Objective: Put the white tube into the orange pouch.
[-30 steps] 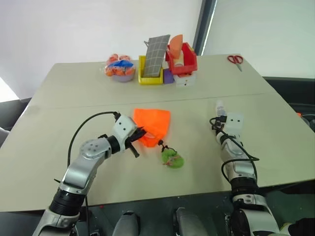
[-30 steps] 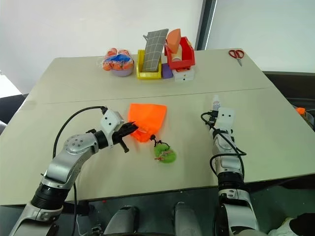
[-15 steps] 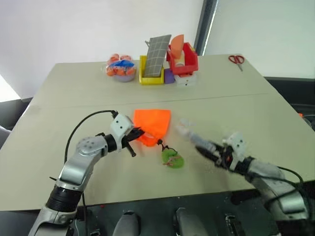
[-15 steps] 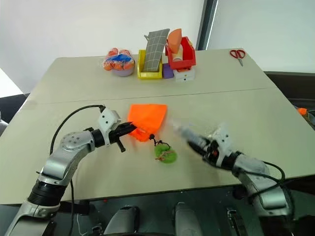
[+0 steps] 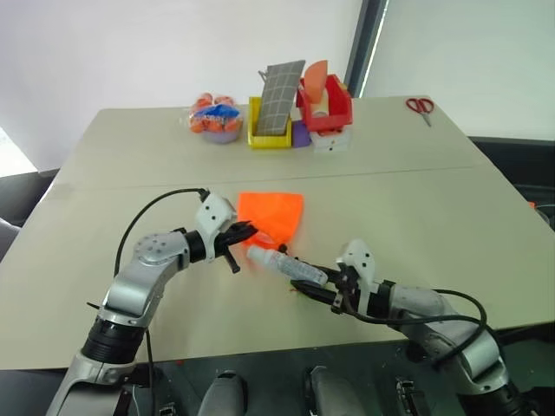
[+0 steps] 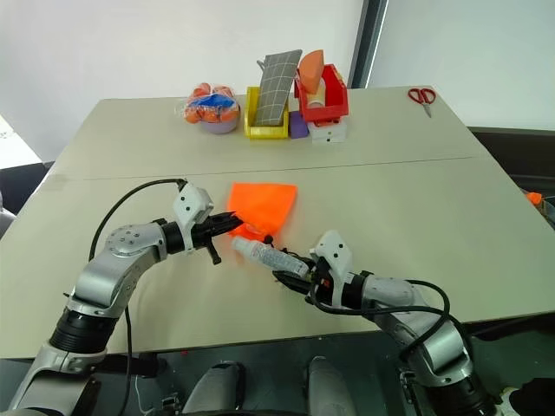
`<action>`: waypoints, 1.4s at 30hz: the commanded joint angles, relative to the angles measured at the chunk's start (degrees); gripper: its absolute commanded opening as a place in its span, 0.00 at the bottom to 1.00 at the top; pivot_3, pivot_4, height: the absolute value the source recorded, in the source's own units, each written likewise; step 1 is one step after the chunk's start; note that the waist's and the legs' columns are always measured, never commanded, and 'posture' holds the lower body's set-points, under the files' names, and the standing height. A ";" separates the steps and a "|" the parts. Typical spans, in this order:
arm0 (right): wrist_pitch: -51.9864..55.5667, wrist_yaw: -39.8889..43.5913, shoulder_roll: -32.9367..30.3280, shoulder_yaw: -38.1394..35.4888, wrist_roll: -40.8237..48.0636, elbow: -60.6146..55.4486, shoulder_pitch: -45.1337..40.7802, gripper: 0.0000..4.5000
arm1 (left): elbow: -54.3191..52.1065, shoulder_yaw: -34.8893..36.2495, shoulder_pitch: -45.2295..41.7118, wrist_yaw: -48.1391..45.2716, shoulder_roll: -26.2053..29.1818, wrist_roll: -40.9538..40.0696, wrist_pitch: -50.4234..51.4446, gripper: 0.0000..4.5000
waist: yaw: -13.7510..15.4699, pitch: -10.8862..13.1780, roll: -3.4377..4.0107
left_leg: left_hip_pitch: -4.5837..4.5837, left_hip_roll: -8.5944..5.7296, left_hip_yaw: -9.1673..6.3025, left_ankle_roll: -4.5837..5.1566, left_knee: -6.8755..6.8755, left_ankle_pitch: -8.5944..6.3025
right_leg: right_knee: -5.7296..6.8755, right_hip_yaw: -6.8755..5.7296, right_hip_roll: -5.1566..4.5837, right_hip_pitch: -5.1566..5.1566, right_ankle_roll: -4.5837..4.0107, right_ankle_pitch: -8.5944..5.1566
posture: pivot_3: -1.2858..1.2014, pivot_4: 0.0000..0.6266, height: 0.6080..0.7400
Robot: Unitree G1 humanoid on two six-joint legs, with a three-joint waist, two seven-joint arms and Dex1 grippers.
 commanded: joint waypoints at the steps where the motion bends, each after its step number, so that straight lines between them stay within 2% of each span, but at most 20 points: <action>1: -1.14 -2.70 1.06 -1.38 -1.91 -0.10 -0.64 0.24 | -3.48 0.60 -0.62 -0.94 0.51 -1.77 0.73 0.00 | -0.02 0.00 0.00 | 0.00 0.00 0.00 0.00 0.00 0.00 | 0.01 0.00 0.00 0.00 0.00 0.00 | 0.52 0.24 1.00; 11: -0.46 -8.38 4.77 -3.69 -3.54 1.14 -3.09 0.24 | -7.29 -1.21 -0.45 -2.39 0.57 -3.62 4.84 0.00 | -0.21 0.00 0.00 | 0.03 0.00 0.00 0.00 0.04 0.00 | 0.03 0.00 0.00 0.00 0.00 0.00 | 0.52 0.24 1.00; 19: 2.16 -11.77 8.61 1.10 -7.43 4.07 -7.74 0.24 | -12.29 -5.05 -0.38 -0.77 -2.14 -4.51 8.25 0.00 | -0.27 -0.01 0.01 | 0.03 0.00 0.00 0.01 0.04 0.00 | 0.04 0.00 0.01 0.01 0.01 0.00 | 0.52 0.24 1.00; 30: -1.76 -4.94 8.20 11.19 -16.13 13.73 -18.33 0.24 | -13.59 -6.75 0.06 -0.98 -2.35 -4.38 8.67 0.00 | -0.36 -0.01 0.02 | 0.05 0.00 -0.02 0.01 0.05 0.01 | 0.10 0.00 0.02 0.01 0.00 0.00 | 0.52 0.24 1.00; 35: -2.19 -3.76 9.90 13.29 -19.61 19.33 -23.85 0.24 | -13.94 -6.57 0.26 -1.85 -1.34 -4.74 8.43 0.00 | -0.45 -0.01 0.02 | 0.07 0.00 -0.02 0.01 0.05 0.01 | 0.13 0.00 0.03 0.00 0.00 0.01 | 0.52 0.24 1.00; 40: -2.64 0.25 7.87 12.32 -19.11 17.79 -22.93 0.24 | -14.06 -5.57 0.78 -1.33 -0.63 -4.50 8.24 0.00 | -0.43 -0.02 0.03 | 0.08 0.00 -0.04 0.01 0.04 0.01 | 0.16 0.00 0.04 0.00 0.00 0.01 | 0.52 0.24 1.00; 42: -2.04 2.44 6.22 11.65 -17.99 15.35 -21.54 0.47 | -14.12 -4.74 1.32 -1.26 -0.21 -4.63 8.20 0.00 | -0.38 -0.02 0.03 | 0.08 0.00 -0.03 0.01 0.04 0.01 | 0.16 0.00 0.03 0.01 0.00 0.01 | 0.52 0.24 1.00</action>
